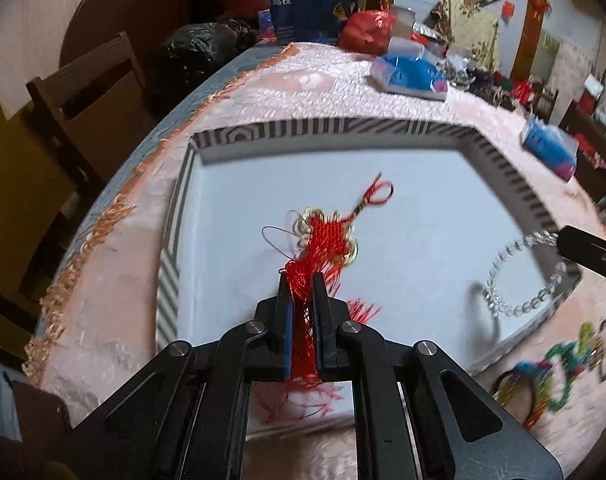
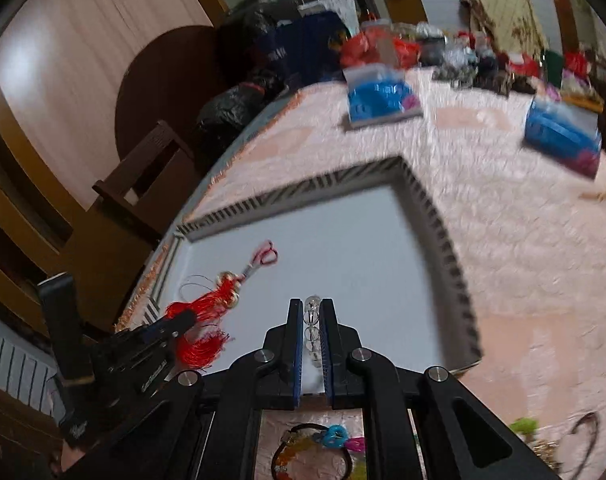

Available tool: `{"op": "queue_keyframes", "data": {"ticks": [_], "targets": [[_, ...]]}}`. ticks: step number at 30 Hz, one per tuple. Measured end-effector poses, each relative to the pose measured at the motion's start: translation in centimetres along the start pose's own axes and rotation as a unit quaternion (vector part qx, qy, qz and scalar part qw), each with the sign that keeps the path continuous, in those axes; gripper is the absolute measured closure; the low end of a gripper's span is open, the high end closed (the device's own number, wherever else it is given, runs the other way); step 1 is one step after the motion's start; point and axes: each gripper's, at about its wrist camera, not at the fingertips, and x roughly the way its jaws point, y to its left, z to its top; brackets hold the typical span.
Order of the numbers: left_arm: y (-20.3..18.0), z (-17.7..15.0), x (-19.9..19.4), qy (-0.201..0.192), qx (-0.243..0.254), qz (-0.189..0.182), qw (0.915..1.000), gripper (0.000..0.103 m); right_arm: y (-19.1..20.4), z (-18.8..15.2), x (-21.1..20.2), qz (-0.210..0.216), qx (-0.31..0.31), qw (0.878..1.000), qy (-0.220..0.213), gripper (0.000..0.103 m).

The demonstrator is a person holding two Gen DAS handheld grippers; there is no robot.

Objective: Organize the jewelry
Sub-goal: 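Carry the tassel with the left tool while the right tool carries the clear bracelet over the tray, then open the left tool over the tray while the right tool releases the clear bracelet inside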

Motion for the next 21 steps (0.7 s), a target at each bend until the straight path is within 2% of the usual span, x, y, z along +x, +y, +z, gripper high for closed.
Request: {"op": "queue_keyframes", "data": {"ticks": [2, 6, 10, 13, 14, 18, 21], "targets": [[0.3, -0.6, 0.0, -0.004, 0.003, 0.01, 0.9999, 0.096, -0.7, -0.5, 0.8, -0.013, 0.006, 1.0, 0.009, 0.096], [0.9, -1.2, 0.4, 0.003, -0.005, 0.005, 1.0, 0.091, -1.9, -0.9, 1.2, -0.035, 0.008, 0.999, 0.007, 0.096], [1.3, -1.8, 0.4, 0.002, -0.012, 0.014, 0.9998, 0.059, -3.0, -0.9, 1.3, -0.042, 0.012, 0.999, 0.004, 0.093], [1.6, -2.0, 0.1, -0.006, -0.012, 0.021, 0.9997, 0.057, -3.7, -1.2, 1.0, -0.035, 0.014, 0.999, 0.003, 0.078], [1.6, -2.0, 0.1, -0.005, -0.012, 0.019, 0.9997, 0.057, -3.7, -1.2, 0.8, -0.039, 0.013, 0.999, 0.001, 0.076], [1.5, -2.0, -0.5, -0.01, -0.012, 0.023, 0.9996, 0.056, -4.6, -1.7, -1.3, -0.041, 0.019, 0.999, -0.017, 0.076], [0.6, -1.9, -1.9, -0.024, -0.002, 0.009, 0.9997, 0.051, -5.5, -2.7, -4.0, -0.065, 0.015, 0.997, -0.03, 0.075]]}}
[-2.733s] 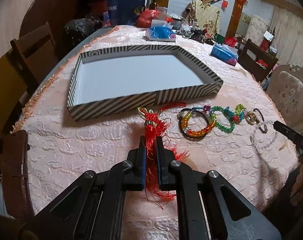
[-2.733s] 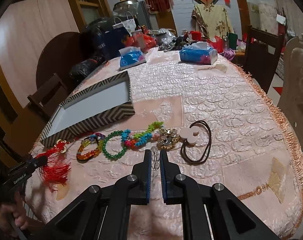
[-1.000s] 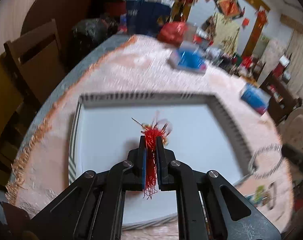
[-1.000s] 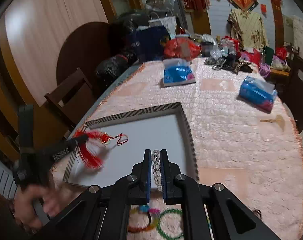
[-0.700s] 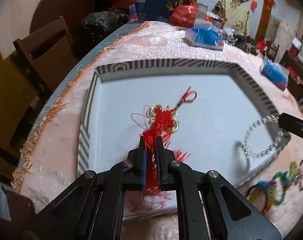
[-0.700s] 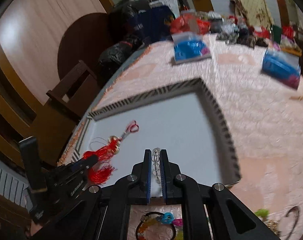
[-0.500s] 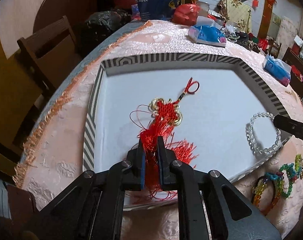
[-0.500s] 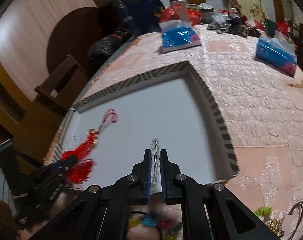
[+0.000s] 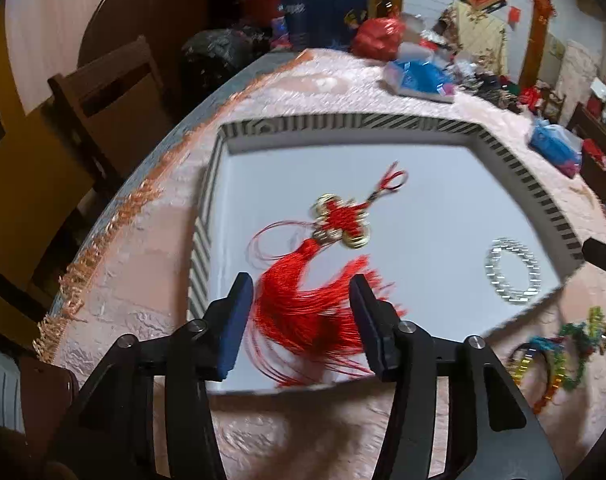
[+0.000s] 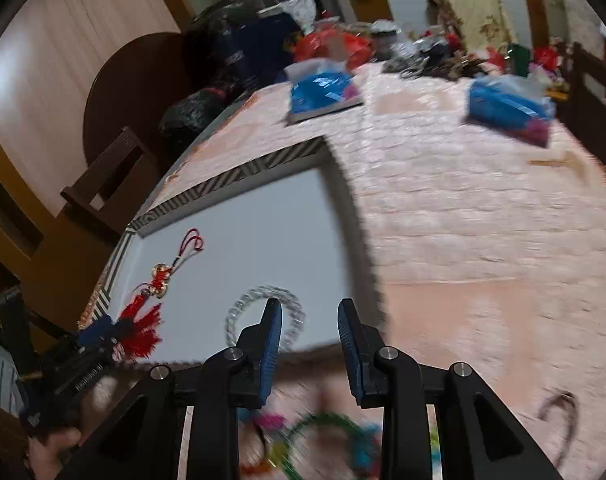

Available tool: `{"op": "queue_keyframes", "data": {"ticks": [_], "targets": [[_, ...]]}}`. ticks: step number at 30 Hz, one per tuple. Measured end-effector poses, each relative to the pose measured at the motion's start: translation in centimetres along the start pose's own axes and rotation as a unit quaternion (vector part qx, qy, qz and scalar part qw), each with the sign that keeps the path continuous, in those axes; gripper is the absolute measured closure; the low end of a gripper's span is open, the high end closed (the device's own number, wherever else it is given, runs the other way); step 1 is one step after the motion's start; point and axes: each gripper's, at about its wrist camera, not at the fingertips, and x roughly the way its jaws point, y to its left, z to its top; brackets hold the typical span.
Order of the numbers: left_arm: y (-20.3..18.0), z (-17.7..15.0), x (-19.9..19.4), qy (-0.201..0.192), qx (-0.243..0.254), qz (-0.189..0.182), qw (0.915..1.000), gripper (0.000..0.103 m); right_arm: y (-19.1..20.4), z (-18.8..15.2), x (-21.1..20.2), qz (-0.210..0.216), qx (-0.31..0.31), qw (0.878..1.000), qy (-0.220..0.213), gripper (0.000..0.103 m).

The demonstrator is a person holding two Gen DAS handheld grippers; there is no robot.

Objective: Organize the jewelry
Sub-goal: 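Open the left tool over the tray while the right tool releases the clear bracelet inside, then grasp the orange-yellow beaded bracelet with the left tool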

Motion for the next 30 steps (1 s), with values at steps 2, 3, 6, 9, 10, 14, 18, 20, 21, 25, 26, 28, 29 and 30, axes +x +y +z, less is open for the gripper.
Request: {"op": "queue_keyframes", "data": {"ticks": [2, 3, 6, 9, 10, 14, 18, 20, 21, 25, 26, 28, 29, 30], "targets": [[-0.7, -0.1, -1.1, -0.011, 0.009, -0.012, 0.9998, 0.048, -0.7, -0.8, -1.4, -0.019, -0.006, 1.0, -0.002, 0.072], [-1.2, -0.2, -1.8, -0.017, 0.015, -0.022, 0.9995, 0.048, -1.2, -1.4, -2.1, -0.03, -0.009, 1.0, -0.003, 0.07], [-2.5, -1.1, -3.1, -0.024, 0.028, -0.041, 0.9985, 0.047, -2.7, -3.6, -4.2, -0.065, -0.014, 0.998, 0.002, 0.064], [-4.2, -2.3, -4.2, -0.018, 0.046, -0.072, 0.9962, 0.047, -4.1, -5.9, -5.6, -0.08, -0.001, 0.997, 0.011, 0.064], [-5.0, -2.8, -4.6, -0.015, 0.055, -0.085, 0.9947, 0.047, -4.6, -7.0, -6.3, -0.086, 0.01, 0.996, 0.013, 0.064], [-8.7, -4.8, -5.4, -0.002, 0.107, -0.145, 0.9836, 0.047, -5.3, -10.3, -7.7, -0.092, 0.049, 0.994, 0.013, 0.059], [-12.7, -5.6, -5.6, 0.008, 0.153, -0.203, 0.9673, 0.049, -5.9, -11.9, -7.0, -0.09, 0.085, 0.992, 0.023, 0.058], [-14.3, -5.5, -5.0, 0.019, 0.166, -0.198, 0.9659, 0.061, -5.5, -12.0, -7.2, -0.094, 0.075, 0.993, 0.017, 0.052], [-15.0, -5.4, -4.7, 0.027, 0.173, -0.196, 0.9649, 0.063, -5.4, -12.1, -7.1, -0.093, 0.071, 0.993, 0.02, 0.05], [-16.1, -6.0, -3.3, 0.054, 0.198, -0.186, 0.9607, 0.072, -5.0, -12.4, -7.1, -0.082, 0.066, 0.994, 0.01, 0.038], [-16.1, -6.1, -3.3, 0.048, 0.202, -0.185, 0.9605, 0.072, -4.9, -12.4, -7.0, -0.08, 0.064, 0.995, 0.01, 0.035], [-16.1, -6.3, -3.4, 0.049, 0.202, -0.187, 0.9601, 0.081, -4.7, -12.4, -7.0, -0.076, 0.065, 0.995, 0.009, 0.031], [-15.8, -6.1, -3.4, 0.05, 0.194, -0.187, 0.9618, 0.091, -4.7, -12.4, -7.0, -0.075, 0.065, 0.995, 0.008, 0.03], [-15.5, -6.0, -3.2, 0.054, 0.189, -0.189, 0.9623, 0.095, -4.7, -12.5, -7.0, -0.075, 0.065, 0.995, 0.007, 0.03]]}}
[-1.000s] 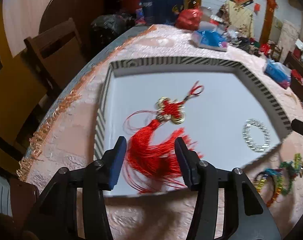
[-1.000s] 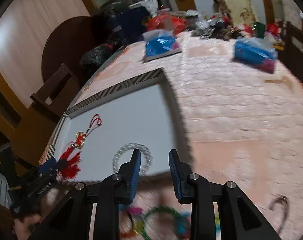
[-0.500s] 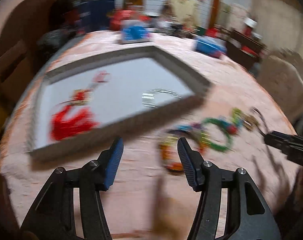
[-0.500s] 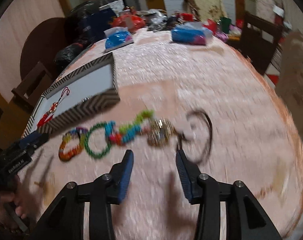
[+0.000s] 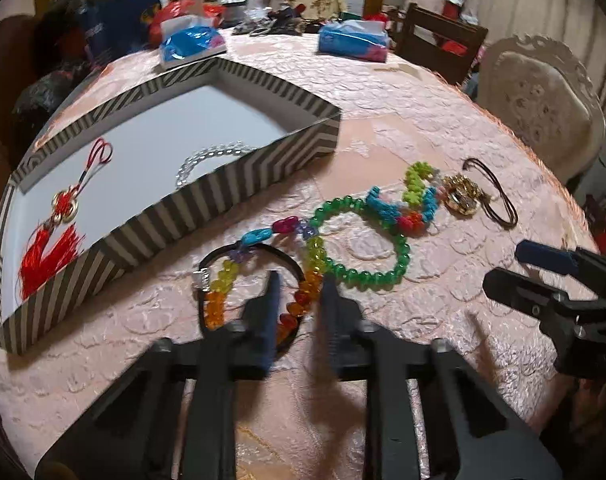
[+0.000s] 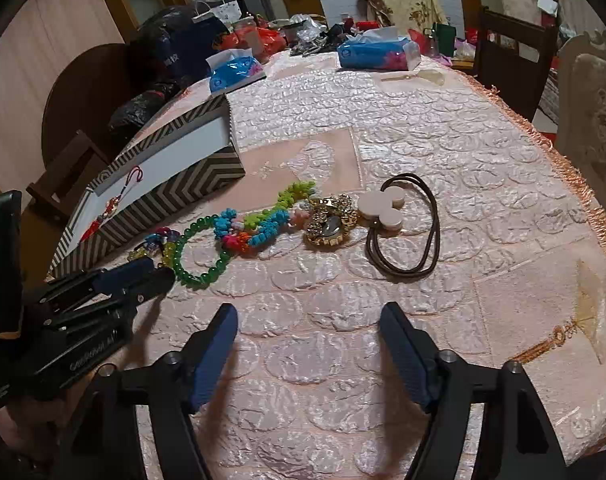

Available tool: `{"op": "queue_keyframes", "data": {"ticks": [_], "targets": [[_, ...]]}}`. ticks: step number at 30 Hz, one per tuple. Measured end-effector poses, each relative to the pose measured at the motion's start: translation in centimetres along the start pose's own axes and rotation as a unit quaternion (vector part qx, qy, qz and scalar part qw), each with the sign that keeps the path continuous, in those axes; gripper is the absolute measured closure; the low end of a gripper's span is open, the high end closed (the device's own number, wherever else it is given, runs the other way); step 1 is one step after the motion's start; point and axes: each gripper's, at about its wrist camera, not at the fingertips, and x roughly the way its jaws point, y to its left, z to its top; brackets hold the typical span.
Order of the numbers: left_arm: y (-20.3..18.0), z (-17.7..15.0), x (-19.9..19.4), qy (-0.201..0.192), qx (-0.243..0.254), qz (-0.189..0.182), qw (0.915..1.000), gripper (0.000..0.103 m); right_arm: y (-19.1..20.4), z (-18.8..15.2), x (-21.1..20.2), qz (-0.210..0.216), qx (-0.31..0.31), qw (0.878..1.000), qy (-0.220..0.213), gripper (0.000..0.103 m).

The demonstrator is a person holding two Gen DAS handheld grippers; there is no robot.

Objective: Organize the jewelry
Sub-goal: 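Grasp the orange-yellow beaded bracelet with the left tool, then grasp the gold charm bracelet with the right tool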

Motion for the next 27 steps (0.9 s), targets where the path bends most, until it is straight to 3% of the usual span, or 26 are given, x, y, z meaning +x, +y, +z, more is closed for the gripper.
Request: {"op": "queue_keyframes", "data": {"ticks": [9, 16, 20, 23, 27], "targets": [[1.9, -0.7, -4.1, -0.052, -0.048, -0.038, 0.9968, 0.095, 0.3, -0.1, 0.2, -0.007, -0.007, 1.0, -0.002, 0.028], [3.9, -1.3, -6.5, -0.089, -0.064, -0.008, 0.9939, 0.095, -1.1, 0.1, -0.2, -0.037, 0.02, 0.999, 0.005, 0.029], [5.1, -2.6, -5.9, -0.085, -0.066, 0.007, 0.9942, 0.095, -3.3, 0.4, -0.9, -0.077, 0.069, 0.995, -0.009, 0.033], [5.9, -3.6, -4.8, -0.073, -0.073, 0.027, 0.9943, 0.095, -4.2, 0.4, -1.5, -0.076, 0.094, 0.992, -0.024, 0.048], [6.5, -4.5, -4.1, -0.068, -0.085, 0.03, 0.9936, 0.095, -4.4, 0.7, -1.9, -0.07, 0.098, 0.992, -0.043, 0.054]]}}
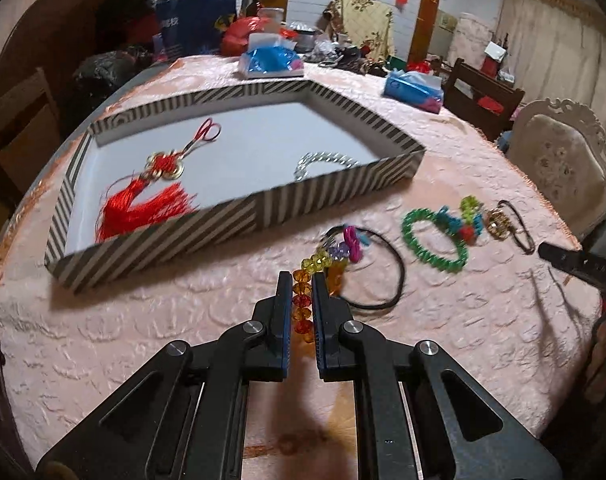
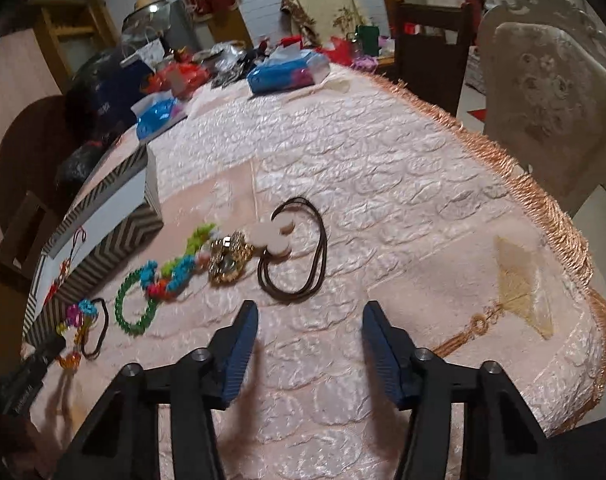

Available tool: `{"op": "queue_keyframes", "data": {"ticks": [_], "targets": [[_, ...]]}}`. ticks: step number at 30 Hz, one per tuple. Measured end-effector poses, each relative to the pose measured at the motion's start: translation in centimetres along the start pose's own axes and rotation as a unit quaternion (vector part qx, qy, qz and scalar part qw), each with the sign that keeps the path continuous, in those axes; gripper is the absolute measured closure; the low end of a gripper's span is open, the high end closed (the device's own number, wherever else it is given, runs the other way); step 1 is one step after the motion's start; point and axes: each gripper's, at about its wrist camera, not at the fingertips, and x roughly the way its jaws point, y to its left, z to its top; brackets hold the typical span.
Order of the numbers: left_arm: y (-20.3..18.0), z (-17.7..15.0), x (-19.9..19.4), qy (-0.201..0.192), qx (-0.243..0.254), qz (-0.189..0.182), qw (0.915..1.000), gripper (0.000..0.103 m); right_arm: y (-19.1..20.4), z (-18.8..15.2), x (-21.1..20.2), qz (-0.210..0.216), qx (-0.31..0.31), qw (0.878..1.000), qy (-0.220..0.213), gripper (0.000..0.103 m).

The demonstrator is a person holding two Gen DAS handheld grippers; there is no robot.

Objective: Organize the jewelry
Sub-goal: 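Grasp the gold charm bracelet with the right tool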

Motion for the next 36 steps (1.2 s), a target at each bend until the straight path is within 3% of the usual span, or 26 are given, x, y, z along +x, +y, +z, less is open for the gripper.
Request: {"op": "queue_keyframes", "data": {"ticks": [5, 10, 22, 28, 36], "targets": [[0.4, -0.2, 0.5, 0.004, -0.01, 0.0, 0.9999, 0.095, 2.1, 0.6, 0.5, 0.037, -0.049, 0.998, -0.003, 0.065], [0.2, -0.3, 0.6, 0.002, -0.009, 0.007, 0.9999, 0.095, 3.4, 2.6, 2.7, 0.063, -0.08, 0.995, 0.0, 0.066], [0.6, -0.2, 0.7, 0.012, -0.021, 0.007, 0.9997, 0.095, 5.5, 2.5, 5.2, 0.057, -0.148, 0.987, 0.028, 0.07], [0.6, -0.3, 0.6, 0.012, -0.022, 0.006, 0.9997, 0.095, 4.8, 2.6, 5.3, 0.059, -0.131, 0.989, 0.022, 0.072], [0.6, -0.3, 0.6, 0.011, -0.022, 0.006, 0.9997, 0.095, 4.5, 1.6, 1.5, 0.096, -0.113, 0.989, -0.007, 0.073]]}}
